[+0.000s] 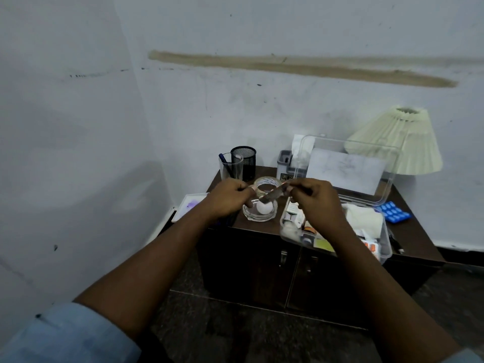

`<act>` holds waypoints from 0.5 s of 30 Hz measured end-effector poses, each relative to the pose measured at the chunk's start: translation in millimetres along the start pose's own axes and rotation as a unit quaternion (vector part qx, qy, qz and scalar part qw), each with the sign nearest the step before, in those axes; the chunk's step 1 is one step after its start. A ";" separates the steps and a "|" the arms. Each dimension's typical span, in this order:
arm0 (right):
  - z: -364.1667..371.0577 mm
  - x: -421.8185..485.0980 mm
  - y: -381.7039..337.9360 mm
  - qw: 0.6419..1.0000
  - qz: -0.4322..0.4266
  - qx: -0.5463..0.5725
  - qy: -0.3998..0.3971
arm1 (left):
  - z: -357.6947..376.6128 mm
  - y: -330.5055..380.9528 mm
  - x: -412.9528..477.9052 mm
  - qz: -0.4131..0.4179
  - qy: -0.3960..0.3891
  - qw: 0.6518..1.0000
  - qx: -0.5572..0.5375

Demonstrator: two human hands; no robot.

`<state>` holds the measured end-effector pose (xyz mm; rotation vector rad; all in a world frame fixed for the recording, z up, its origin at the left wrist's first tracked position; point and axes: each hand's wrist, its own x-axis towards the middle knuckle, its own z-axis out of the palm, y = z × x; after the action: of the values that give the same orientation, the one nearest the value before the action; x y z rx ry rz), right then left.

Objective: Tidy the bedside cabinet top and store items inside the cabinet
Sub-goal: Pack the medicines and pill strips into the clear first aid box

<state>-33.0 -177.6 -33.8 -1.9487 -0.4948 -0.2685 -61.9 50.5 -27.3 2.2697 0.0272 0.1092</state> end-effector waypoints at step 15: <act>-103.4 -17.9 37.1 0.977 0.168 0.132 0.024 | 104.3 65.9 11.0 0.061 -0.016 0.981 -0.183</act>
<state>-28.3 -288.7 -28.2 -1.7255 -0.1535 -0.0302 -42.9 -70.9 -43.1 1.9027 -0.1382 0.1316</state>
